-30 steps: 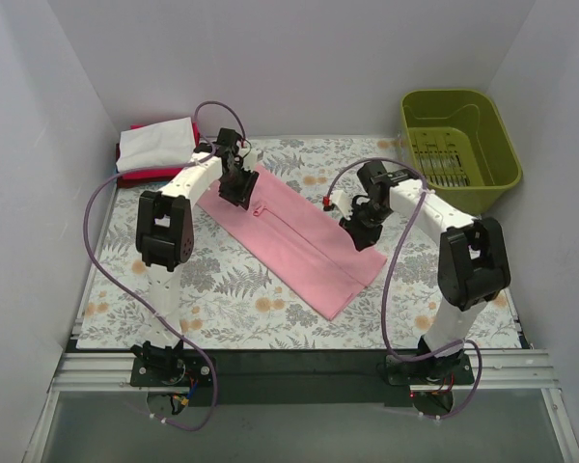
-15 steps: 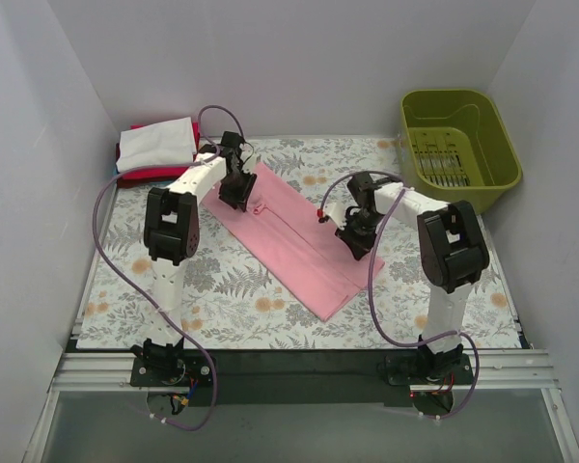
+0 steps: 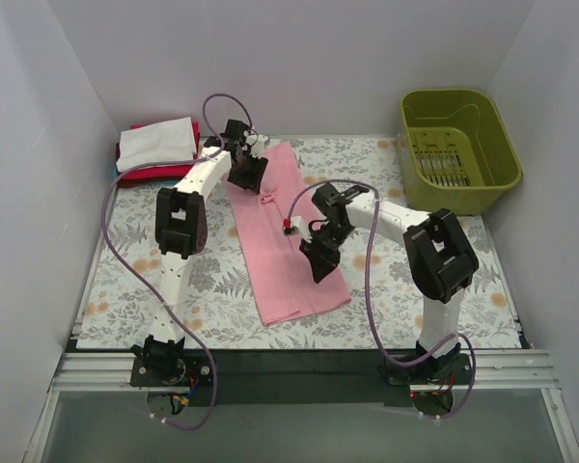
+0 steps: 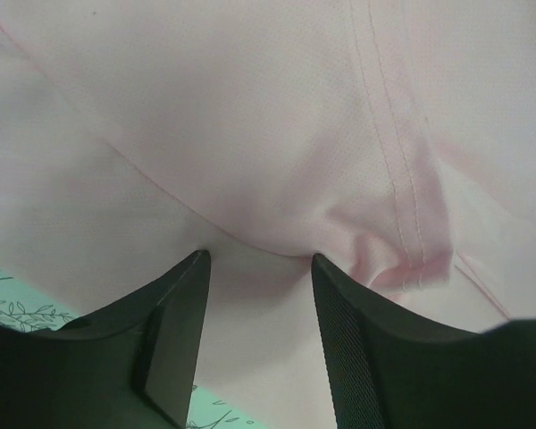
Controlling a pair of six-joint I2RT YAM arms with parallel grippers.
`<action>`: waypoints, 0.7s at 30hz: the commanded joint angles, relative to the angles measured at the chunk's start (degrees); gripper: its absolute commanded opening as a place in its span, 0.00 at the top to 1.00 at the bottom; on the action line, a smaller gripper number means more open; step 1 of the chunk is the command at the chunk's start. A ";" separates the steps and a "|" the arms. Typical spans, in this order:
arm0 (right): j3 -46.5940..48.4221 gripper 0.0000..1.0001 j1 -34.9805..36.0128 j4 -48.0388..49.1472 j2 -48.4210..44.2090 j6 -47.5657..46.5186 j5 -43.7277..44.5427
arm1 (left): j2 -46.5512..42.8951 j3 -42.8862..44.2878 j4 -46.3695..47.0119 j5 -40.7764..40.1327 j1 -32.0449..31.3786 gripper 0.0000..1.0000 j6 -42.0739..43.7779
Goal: Fold and stack the t-shirts
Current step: Fold the tshirt
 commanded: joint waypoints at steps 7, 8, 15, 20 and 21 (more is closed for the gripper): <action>26.28 0.82 -9.61 -1.29 7.59 7.28 -4.82 | -15.13 -9.88 5.19 3.63 0.13 0.50 -6.39; 27.52 0.82 -10.05 -1.56 8.66 7.29 -3.84 | -15.83 -10.94 4.93 3.54 0.13 0.50 -7.09; 27.18 0.90 -10.05 -1.39 11.22 6.32 1.96 | -13.04 -13.15 3.96 0.21 0.22 0.60 -7.97; 26.48 0.93 -10.93 -0.77 10.52 7.55 3.29 | -7.94 -9.46 2.11 -2.79 0.22 0.68 -8.59; 26.04 0.93 -11.19 -0.59 10.09 7.64 3.55 | -6.54 -8.76 2.03 -2.61 0.22 0.69 -8.33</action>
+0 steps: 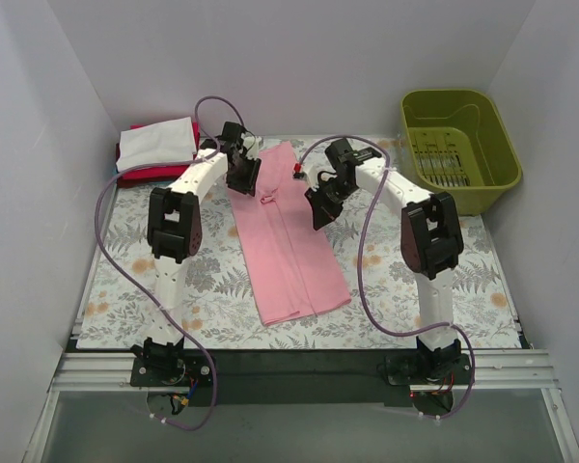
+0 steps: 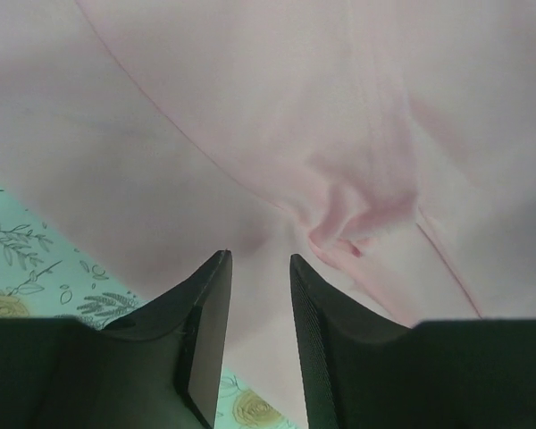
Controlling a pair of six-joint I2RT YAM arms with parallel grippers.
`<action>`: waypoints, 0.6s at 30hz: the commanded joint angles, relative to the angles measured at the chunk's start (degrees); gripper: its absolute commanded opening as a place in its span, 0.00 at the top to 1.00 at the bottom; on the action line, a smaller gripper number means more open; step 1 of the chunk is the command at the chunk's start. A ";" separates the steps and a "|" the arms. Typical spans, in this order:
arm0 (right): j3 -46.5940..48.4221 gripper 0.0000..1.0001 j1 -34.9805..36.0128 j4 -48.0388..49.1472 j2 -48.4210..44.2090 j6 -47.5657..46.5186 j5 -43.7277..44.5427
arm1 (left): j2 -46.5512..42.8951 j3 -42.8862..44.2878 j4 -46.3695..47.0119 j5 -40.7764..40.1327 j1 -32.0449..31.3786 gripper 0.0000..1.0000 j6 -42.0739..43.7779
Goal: Fold and stack the t-shirts
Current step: Fold the tshirt
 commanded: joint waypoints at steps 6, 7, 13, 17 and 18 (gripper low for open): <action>-5.09 0.94 -2.92 0.39 -4.66 1.10 1.28 | 7.44 6.22 -2.61 0.77 -0.33 0.74 3.38; -5.88 0.94 -3.19 0.39 -5.01 0.93 1.28 | 9.27 7.37 -2.79 1.81 -0.59 0.74 3.74; -8.96 0.94 -3.71 0.31 -7.12 -0.65 1.98 | 14.56 15.54 -2.53 4.72 -1.83 0.74 5.06; -6.94 0.94 -3.80 0.31 -6.42 -0.74 1.55 | 15.36 17.22 1.42 8.66 -1.83 0.72 6.11; -5.46 0.94 -3.80 0.31 -5.72 -0.74 1.37 | 14.57 17.22 2.39 9.46 -1.83 0.71 6.64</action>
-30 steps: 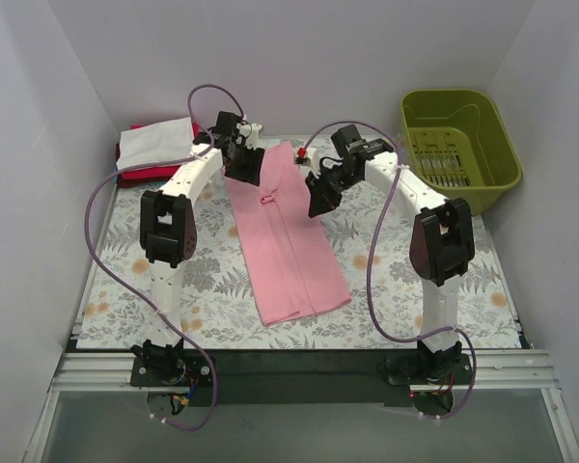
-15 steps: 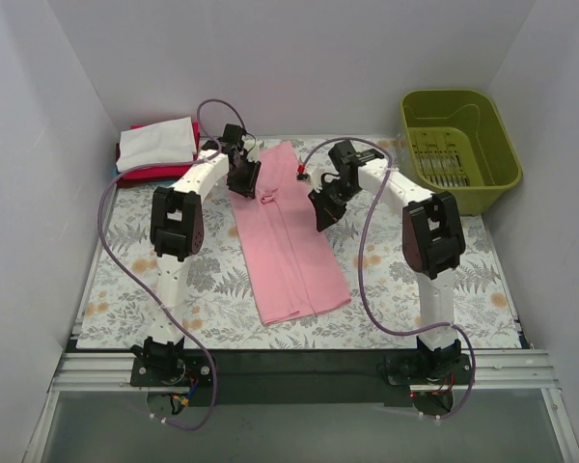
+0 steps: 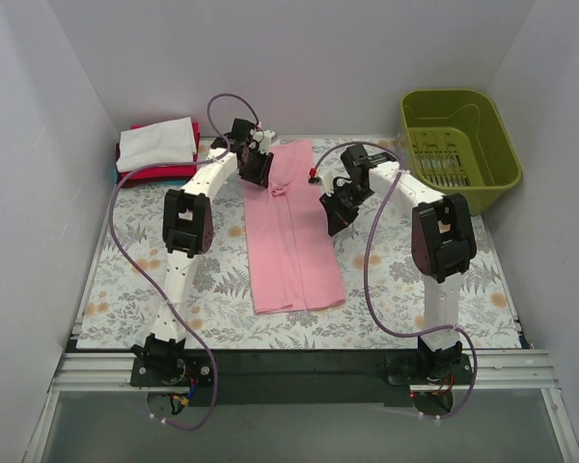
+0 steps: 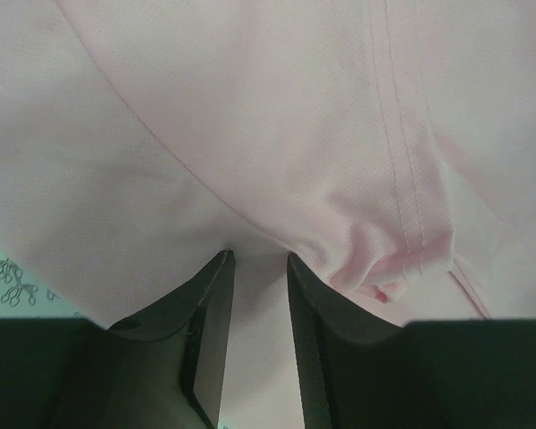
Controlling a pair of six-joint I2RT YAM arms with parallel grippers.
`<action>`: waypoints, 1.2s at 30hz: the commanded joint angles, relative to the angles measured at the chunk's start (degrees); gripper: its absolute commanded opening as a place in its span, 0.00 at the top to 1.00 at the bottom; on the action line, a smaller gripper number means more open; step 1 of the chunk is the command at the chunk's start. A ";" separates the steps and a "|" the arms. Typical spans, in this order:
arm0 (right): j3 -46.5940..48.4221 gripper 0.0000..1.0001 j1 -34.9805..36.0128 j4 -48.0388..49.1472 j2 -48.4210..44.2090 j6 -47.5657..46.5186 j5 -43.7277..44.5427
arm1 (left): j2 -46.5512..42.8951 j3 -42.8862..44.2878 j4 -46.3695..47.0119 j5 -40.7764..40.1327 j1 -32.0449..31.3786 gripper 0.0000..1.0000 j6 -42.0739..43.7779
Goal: Fold and stack the t-shirts
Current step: Fold the tshirt
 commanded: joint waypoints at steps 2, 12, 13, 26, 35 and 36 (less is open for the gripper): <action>4.74 0.94 0.00 0.37 -0.47 -0.81 -1.17 | -0.30 0.77 4.86 5.38 -0.56 0.70 2.03; 21.00 0.94 0.09 6.87 9.45 3.93 2.77 | -14.53 -10.36 5.42 7.93 -0.03 0.70 -2.18; 21.62 0.95 0.00 7.66 10.07 4.29 3.48 | -15.50 -11.61 4.89 8.55 -0.03 0.70 -2.88; 26.29 0.99 0.62 12.41 19.48 6.92 6.56 | -13.32 -19.79 0.93 3.91 0.06 0.76 -8.17; 25.76 0.99 0.44 17.07 23.26 12.37 13.77 | -7.53 -16.82 -1.44 2.66 2.25 0.78 -7.38; 26.02 0.99 0.35 18.29 23.87 12.81 14.91 | -7.08 -15.16 -1.71 2.75 2.51 0.78 -7.29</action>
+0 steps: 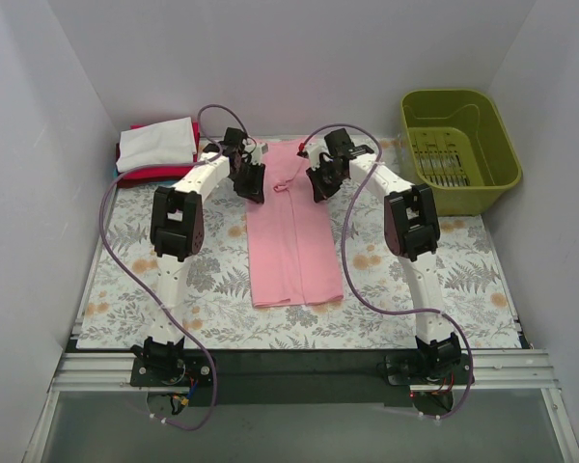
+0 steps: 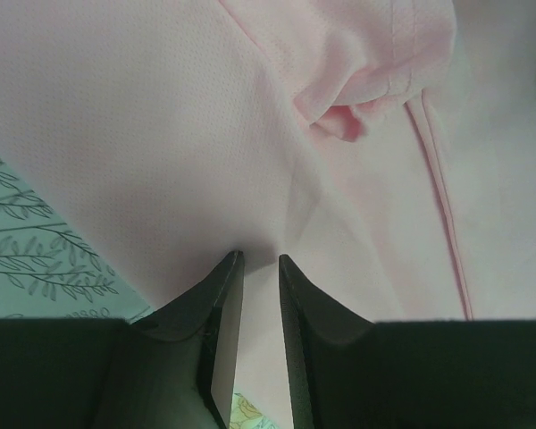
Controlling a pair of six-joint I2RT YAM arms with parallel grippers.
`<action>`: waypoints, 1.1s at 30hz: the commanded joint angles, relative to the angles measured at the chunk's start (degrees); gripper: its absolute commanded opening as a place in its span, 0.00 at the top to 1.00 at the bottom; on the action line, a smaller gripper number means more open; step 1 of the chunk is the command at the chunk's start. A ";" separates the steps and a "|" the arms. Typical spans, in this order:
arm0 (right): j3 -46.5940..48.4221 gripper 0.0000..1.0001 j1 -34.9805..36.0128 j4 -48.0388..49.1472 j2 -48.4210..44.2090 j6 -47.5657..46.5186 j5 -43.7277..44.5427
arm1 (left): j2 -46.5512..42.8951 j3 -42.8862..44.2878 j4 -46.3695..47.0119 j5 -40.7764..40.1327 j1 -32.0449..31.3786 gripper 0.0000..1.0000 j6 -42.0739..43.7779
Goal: Fold and stack the t-shirts
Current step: Fold the tshirt
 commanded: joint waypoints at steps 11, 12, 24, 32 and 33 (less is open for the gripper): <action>5.76 0.99 -0.99 7.08 6.42 4.80 5.76 | 8.12 8.80 -0.77 -5.39 1.75 0.77 2.34; 5.76 0.99 -0.99 7.26 6.42 4.98 5.77 | 8.30 8.80 -0.42 -5.92 1.75 0.77 2.51; 0.13 0.99 -0.90 7.96 3.78 6.39 3.83 | 6.99 7.67 -0.06 -6.28 3.07 0.74 4.89; 2.60 0.49 -1.51 7.79 -7.08 3.50 -3.71 | -4.85 7.83 1.87 3.03 3.07 0.41 5.50; 2.51 0.44 -1.51 7.87 -9.03 2.96 -4.60 | -6.45 7.84 2.31 3.74 3.07 0.38 6.03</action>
